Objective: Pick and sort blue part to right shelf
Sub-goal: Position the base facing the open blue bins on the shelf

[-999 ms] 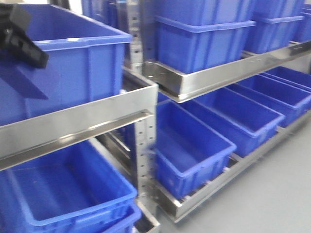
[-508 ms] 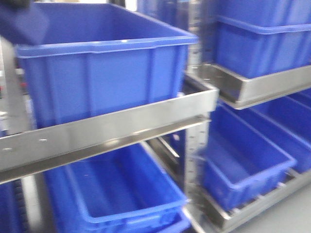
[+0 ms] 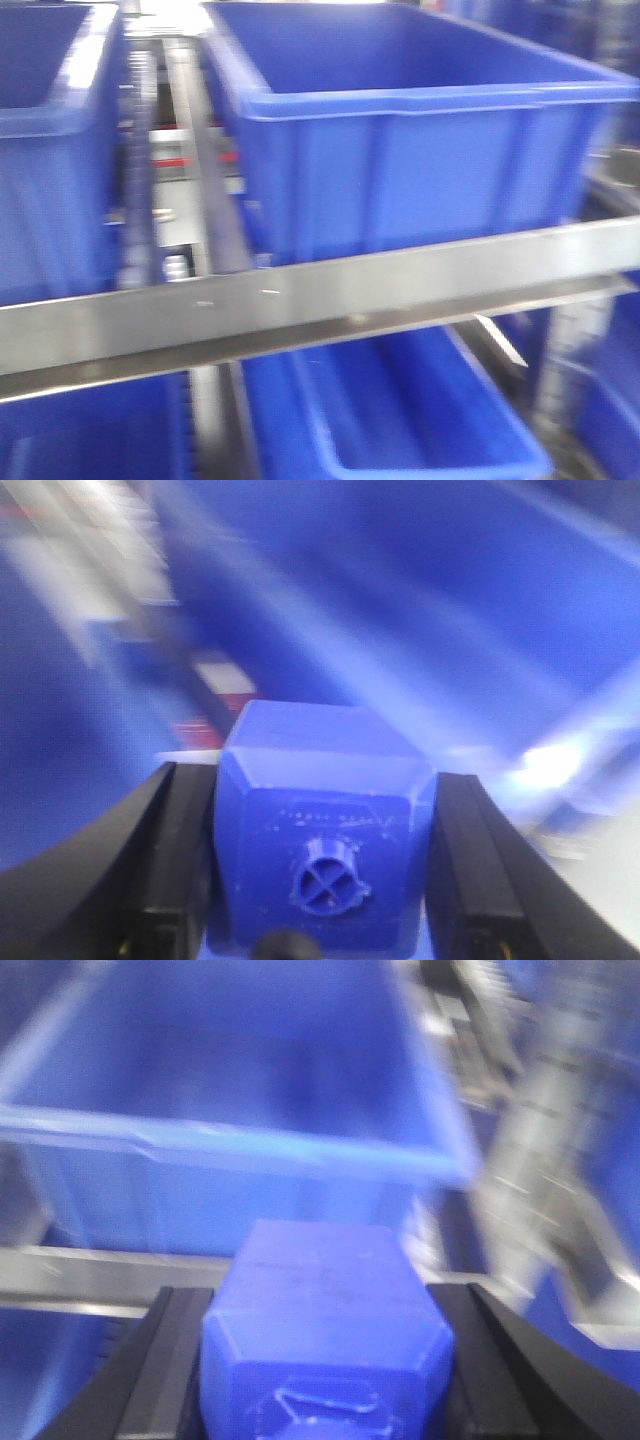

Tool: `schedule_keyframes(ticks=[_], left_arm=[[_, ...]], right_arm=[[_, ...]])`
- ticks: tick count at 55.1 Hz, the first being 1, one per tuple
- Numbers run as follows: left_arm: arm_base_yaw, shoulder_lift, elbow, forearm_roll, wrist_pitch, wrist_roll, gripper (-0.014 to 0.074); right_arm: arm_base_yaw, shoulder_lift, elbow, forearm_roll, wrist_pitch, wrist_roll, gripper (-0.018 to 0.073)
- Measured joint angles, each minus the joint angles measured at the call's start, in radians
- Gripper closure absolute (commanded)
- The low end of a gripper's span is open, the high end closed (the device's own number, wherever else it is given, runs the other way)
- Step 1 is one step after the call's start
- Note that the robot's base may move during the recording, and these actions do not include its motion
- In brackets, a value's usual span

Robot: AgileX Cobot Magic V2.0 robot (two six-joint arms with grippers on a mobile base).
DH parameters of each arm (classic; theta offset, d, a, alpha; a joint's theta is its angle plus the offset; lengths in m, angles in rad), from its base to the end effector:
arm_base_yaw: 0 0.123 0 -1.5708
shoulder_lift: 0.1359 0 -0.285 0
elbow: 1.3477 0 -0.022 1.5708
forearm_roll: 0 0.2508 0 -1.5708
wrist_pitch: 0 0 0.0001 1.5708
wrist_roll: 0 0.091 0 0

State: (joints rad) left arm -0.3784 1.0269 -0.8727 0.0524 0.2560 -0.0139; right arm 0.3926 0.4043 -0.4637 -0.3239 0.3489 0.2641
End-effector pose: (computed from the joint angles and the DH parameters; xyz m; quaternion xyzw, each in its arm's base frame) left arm 0.2094 -0.0820 0.3608 0.1635 0.7949 -0.0940 0.5767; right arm 0.0864 0.0250 0.3112 -0.1315 0.7579 0.0701 0.6352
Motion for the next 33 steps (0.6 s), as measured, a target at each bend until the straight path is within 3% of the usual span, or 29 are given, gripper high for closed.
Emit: schedule_keyframes(ticks=[16, 33], left_arm=[[0.000, -0.002, 0.000, 0.143, -0.053, 0.000, 0.0263], [0.000, -0.002, 0.000, 0.141, -0.073, 0.000, 0.0263]], right_arm=[[0.000, 0.000, 0.000, 0.000, 0.000, 0.000, 0.0437], [0.000, 0.000, 0.000, 0.000, 0.000, 0.000, 0.0437]])
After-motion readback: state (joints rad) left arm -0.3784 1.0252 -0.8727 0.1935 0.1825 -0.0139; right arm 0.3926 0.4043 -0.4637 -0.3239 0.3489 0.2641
